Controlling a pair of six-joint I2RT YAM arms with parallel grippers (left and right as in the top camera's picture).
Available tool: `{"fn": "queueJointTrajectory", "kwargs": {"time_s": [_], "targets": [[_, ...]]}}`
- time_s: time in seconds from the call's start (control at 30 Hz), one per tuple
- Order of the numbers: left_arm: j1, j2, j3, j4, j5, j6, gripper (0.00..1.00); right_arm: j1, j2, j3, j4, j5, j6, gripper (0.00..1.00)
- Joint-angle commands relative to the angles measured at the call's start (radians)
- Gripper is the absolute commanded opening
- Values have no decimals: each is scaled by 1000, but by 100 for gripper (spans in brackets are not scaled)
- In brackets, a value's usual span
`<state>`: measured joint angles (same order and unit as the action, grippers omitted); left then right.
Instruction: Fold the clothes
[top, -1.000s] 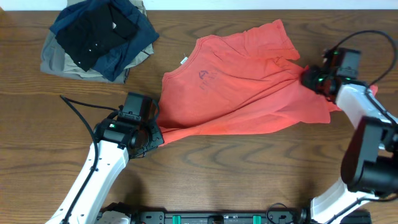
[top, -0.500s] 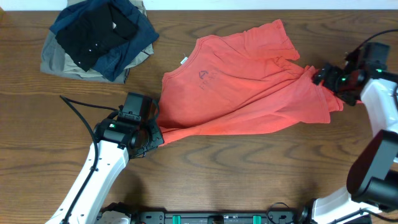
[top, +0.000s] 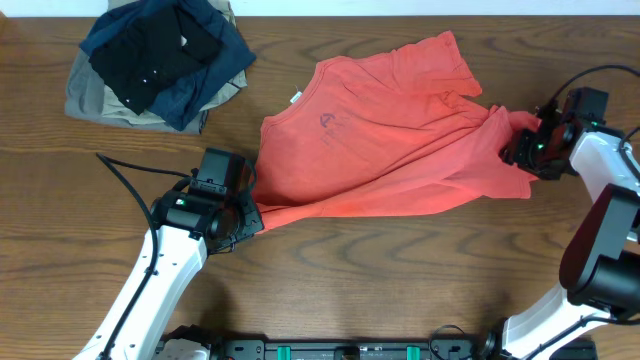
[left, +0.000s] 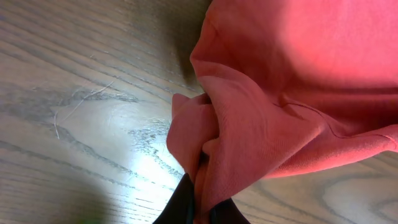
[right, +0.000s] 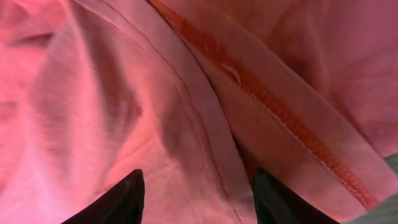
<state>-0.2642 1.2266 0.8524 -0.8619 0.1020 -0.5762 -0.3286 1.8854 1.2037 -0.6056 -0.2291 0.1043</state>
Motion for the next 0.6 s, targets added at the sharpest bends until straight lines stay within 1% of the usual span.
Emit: {"fn": "queueJointTrajectory", "kwargs": {"time_s": [0.0,0.13,0.33,0.37,0.5,0.57], "targets": [[-2,-5,0,0,-5,3,6,17,27,-1,9,-6,-16,55],[-2,-5,0,0,-5,3,6,15,47,-1,11,5,-16,53],[-2,-5,0,0,-5,3,6,15,48,1,11,19,-16,34],[-2,-5,0,0,-5,3,5,14,48,1,10,19,-16,31],[-2,-5,0,0,-5,3,6,11,40,14,-16,19,-8,21],[-2,-5,0,0,-5,3,6,8,33,30,-39,19,-7,19]]}}
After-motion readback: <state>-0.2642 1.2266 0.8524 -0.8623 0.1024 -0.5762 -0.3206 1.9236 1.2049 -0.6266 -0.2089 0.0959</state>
